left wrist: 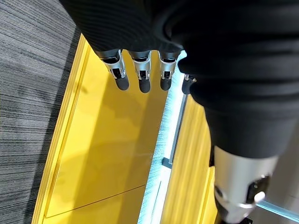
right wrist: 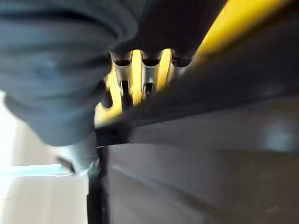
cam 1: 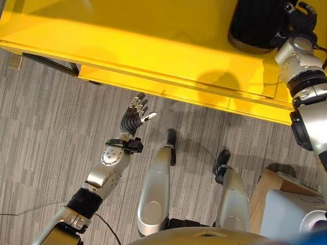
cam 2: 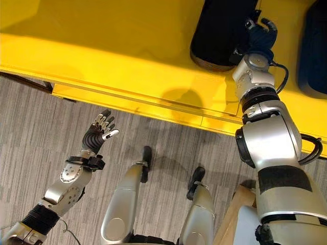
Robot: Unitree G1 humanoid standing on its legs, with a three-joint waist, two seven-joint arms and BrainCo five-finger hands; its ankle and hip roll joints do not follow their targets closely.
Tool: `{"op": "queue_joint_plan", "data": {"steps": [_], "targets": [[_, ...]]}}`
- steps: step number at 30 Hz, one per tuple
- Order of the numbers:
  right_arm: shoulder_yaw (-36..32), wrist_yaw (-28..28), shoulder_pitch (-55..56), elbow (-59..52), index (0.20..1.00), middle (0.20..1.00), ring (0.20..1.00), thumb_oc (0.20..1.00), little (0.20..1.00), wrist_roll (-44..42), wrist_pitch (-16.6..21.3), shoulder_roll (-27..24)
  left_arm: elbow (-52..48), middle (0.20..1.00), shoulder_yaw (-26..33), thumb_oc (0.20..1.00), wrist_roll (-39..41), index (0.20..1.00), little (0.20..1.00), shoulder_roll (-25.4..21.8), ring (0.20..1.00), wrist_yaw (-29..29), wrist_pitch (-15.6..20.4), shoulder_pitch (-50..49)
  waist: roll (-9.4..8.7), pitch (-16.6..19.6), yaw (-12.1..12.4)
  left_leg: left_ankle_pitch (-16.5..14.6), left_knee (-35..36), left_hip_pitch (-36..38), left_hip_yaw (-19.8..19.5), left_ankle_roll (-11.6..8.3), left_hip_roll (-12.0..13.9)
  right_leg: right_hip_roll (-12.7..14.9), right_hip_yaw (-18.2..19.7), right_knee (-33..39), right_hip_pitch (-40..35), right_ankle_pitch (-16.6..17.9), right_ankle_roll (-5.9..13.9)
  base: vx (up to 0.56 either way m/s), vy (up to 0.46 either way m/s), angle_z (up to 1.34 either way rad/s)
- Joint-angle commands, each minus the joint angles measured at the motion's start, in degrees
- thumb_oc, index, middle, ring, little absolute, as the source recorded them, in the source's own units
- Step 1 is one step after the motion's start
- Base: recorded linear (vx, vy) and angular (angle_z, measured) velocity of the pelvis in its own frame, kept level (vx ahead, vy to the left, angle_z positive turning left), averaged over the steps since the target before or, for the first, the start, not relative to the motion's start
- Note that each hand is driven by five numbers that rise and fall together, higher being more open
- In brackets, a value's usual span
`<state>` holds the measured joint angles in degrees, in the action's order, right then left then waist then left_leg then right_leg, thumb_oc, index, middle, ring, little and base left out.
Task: Move parts from the plastic box to the shelf.
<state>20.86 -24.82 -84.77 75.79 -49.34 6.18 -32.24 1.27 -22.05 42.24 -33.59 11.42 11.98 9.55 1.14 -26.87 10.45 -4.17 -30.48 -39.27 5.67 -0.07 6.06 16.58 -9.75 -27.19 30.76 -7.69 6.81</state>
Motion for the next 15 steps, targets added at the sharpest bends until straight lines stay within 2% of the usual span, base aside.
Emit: {"op": "queue_joint_plan", "data": {"steps": [1,11,15], "targets": [[1.2,-0.2,-1.8,-2.2,1.0,1.0,1.0,1.0,1.0,-0.7,2.8,-2.2,-3.1,1.0,-0.4,1.0,0.9,1.0,1.0,-1.3,1.0,0.0,3.5,-0.3,0.08,2.4,1.1,-3.4,-4.2,-2.9,-4.4,-5.2,4.0,2.0,-1.2,-0.7,-3.6,0.6,1.56,0.0,0.0,0.0],[3.1,-1.1,-2.2,-4.1,1.0,1.0,1.0,1.0,1.0,2.8,2.8,-2.2,-3.1,1.0,-0.5,1.0,1.0,1.0,1.0,-1.5,1.0,0.3,3.5,-0.1,-0.11,2.1,0.8,-3.4,-4.3,-2.4,-4.4,-5.08,4.0,1.9,-0.8,-1.5,-3.4,0.5,1.56,0.0,0.0,0.0],[5.1,-2.8,-2.3,-9.0,1.0,1.0,1.0,1.0,1.0,8.2,2.6,-2.2,-2.9,1.0,-0.6,1.0,0.9,1.0,1.0,-1.5,1.0,0.3,3.4,0.1,-0.79,2.4,0.1,-3.1,-3.9,-1.9,-4.2,-5.12,4.2,1.7,-0.8,-0.9,-3.9,0.9,1.52,-0.02,0.003,0.0]]}}
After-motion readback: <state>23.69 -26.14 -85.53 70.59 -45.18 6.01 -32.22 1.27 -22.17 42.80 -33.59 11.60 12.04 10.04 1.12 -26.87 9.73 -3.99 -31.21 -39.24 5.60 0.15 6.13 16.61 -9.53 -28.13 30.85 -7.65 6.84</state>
